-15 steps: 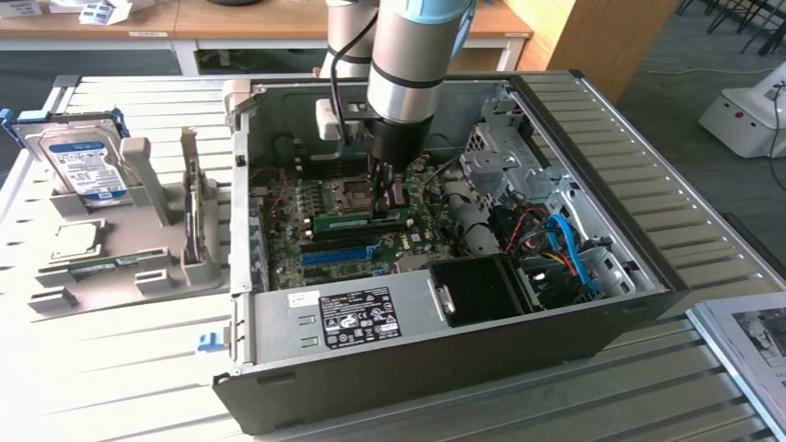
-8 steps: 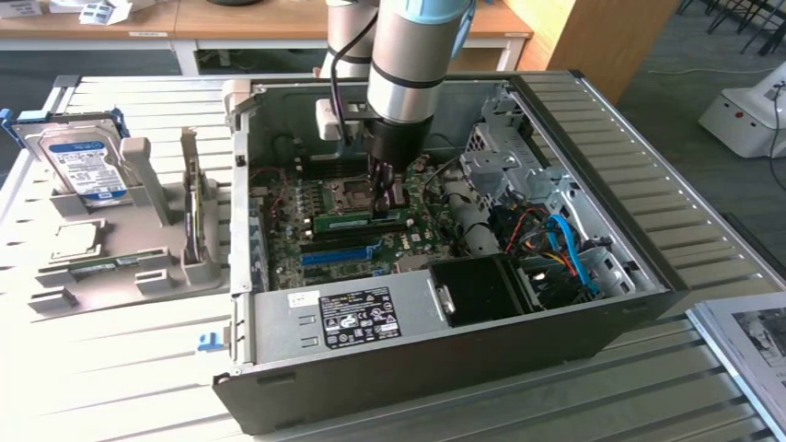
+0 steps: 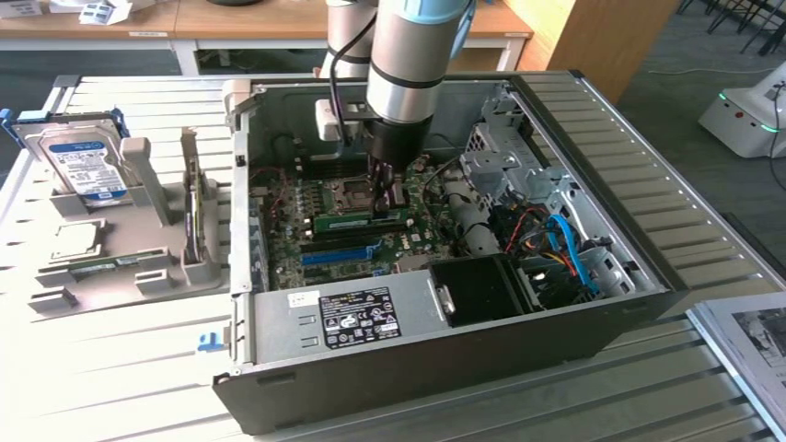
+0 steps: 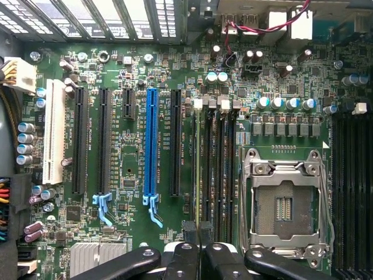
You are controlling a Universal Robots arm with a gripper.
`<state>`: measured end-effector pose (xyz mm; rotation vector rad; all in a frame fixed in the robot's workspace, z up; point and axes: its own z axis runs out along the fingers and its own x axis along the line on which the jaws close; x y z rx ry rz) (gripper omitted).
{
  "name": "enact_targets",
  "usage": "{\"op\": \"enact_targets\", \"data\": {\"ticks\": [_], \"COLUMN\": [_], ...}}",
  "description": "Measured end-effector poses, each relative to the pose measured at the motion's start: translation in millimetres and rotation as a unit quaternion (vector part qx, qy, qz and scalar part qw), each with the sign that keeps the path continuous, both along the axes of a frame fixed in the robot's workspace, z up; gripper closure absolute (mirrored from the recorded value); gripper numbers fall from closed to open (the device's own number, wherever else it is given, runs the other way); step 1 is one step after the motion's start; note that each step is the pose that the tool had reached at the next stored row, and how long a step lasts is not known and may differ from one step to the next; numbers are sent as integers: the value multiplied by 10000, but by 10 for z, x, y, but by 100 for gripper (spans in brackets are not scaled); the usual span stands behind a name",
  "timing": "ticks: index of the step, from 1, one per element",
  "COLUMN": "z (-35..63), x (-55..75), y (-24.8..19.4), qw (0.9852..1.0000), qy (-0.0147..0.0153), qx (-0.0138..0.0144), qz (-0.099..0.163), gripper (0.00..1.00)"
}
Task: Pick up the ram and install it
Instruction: 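Insert the ram into the slot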
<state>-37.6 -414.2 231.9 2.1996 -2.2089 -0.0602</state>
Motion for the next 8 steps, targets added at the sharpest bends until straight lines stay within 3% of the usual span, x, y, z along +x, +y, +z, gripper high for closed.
{"op": "enact_targets", "data": {"ticks": [8], "z": [0], "x": [-12], "y": [0], "qw": [10000], "qy": [0], "qx": [-1], "qz": [-1], "gripper": [88]}}
